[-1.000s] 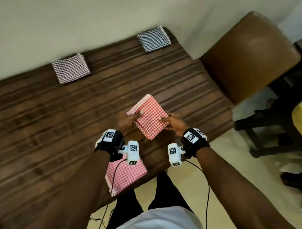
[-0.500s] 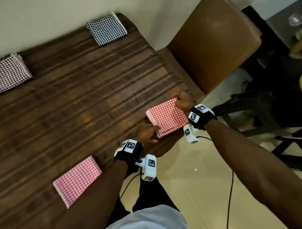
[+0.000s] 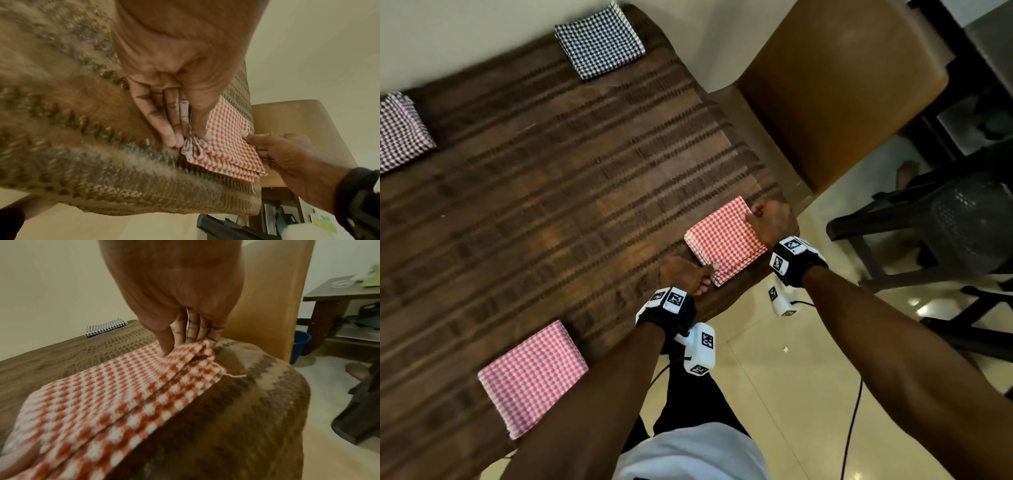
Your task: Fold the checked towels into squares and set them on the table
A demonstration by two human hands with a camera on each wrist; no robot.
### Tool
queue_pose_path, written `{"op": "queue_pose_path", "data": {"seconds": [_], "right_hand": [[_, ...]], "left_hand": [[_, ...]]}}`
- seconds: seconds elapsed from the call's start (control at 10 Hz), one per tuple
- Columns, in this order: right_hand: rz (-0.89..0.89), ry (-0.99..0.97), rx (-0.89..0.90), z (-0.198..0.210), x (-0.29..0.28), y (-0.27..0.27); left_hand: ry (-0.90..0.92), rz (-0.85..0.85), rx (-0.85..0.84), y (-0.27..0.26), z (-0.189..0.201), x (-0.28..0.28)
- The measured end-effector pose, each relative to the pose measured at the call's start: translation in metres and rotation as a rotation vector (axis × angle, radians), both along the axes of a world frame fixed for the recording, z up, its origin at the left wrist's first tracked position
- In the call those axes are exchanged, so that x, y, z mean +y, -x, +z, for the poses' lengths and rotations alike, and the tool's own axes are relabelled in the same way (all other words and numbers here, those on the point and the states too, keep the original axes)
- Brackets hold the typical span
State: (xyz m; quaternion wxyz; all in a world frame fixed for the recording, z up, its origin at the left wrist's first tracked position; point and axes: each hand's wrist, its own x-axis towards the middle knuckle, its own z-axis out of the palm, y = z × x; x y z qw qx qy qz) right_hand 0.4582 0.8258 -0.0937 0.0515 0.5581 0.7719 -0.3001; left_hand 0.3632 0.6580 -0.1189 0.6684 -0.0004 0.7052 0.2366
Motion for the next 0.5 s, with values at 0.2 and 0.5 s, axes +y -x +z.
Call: {"op": "queue_pose_path", "data": {"seconds": [0.2,0.5], "right_hand": [[-0.005,-0.008,0.006,0.007,-0.008,-0.006],[0.127,-0.258,-0.077,0.010,-0.033,-0.004]], "left_hand": [[-0.117,0.036,0.315,-0.008,-0.011,-0.016],[-0.225,0.080,0.313,0.010,0.013,-0.041]]}}
